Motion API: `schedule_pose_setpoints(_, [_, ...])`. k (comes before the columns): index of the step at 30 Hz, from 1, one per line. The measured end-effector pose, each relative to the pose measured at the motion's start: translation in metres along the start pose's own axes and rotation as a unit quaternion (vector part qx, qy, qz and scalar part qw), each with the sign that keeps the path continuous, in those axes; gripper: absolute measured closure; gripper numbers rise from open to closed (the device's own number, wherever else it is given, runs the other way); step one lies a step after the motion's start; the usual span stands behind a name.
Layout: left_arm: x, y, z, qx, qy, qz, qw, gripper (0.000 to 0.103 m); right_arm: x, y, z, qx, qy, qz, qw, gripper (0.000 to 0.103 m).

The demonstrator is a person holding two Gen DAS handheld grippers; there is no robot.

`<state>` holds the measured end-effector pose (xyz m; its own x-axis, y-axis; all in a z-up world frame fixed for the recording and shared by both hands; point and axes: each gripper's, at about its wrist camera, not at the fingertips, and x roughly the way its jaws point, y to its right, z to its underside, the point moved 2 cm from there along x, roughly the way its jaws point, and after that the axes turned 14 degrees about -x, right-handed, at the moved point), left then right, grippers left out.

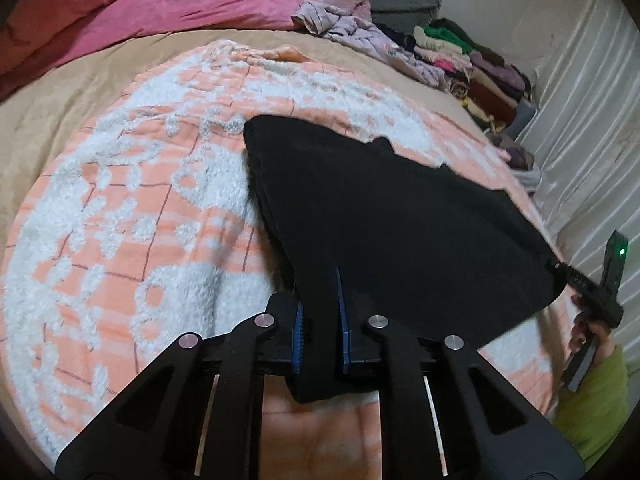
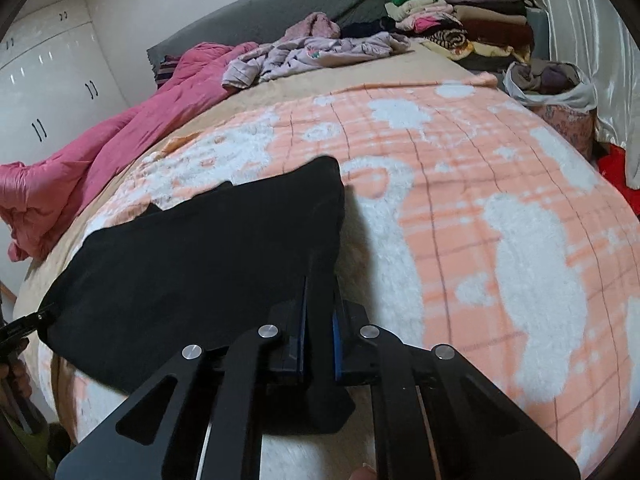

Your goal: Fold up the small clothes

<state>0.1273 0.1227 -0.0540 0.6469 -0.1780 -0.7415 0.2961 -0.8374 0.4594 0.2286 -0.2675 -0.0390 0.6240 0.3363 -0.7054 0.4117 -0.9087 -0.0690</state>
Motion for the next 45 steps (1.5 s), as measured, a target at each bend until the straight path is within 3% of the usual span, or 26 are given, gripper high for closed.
schedule_pose_setpoints(6, [0.011,-0.01,0.006,0.001,0.0,-0.022,0.9998,0.086,0.018,0.012,0.02,0.032,-0.023,0.027,0.999,0.083])
schedule_pose_setpoints(13, [0.0,-0.006,0.012,0.011,0.008,-0.04,0.9991,0.086,0.011,0.007,0.018,0.021,-0.022,0.073,0.997,0.067])
schedule_pose_setpoints(18, [-0.037,0.018,0.006,0.068,0.079,-0.075,0.9917,0.086,-0.013,-0.004,0.011,0.006,0.006,0.082,0.997,0.06])
schedule_pose_setpoints(22, [-0.046,0.036,-0.002,0.079,0.094,-0.071,0.9898,0.086,-0.022,-0.03,0.002,-0.033,0.02,0.064,0.997,0.057])
schedule_pose_setpoints(28, [-0.018,0.047,0.005,0.091,0.061,-0.081,0.9907,0.082,-0.016,-0.083,-0.003,-0.094,0.013,0.03,0.995,0.054])
schedule_pose_setpoints(33, [0.0,0.038,0.018,0.098,0.029,-0.111,0.9885,0.077,-0.006,-0.111,0.0,-0.13,0.003,0.021,0.991,0.05])
schedule_pose_setpoints(40, [0.008,0.023,0.028,0.086,0.003,-0.105,0.9908,0.077,0.016,-0.093,0.014,-0.123,-0.054,0.069,0.989,0.049])
schedule_pose_setpoints(45, [0.009,0.021,0.033,0.086,0.002,-0.105,0.9907,0.077,0.023,-0.079,0.025,-0.089,-0.061,0.057,0.993,0.049])
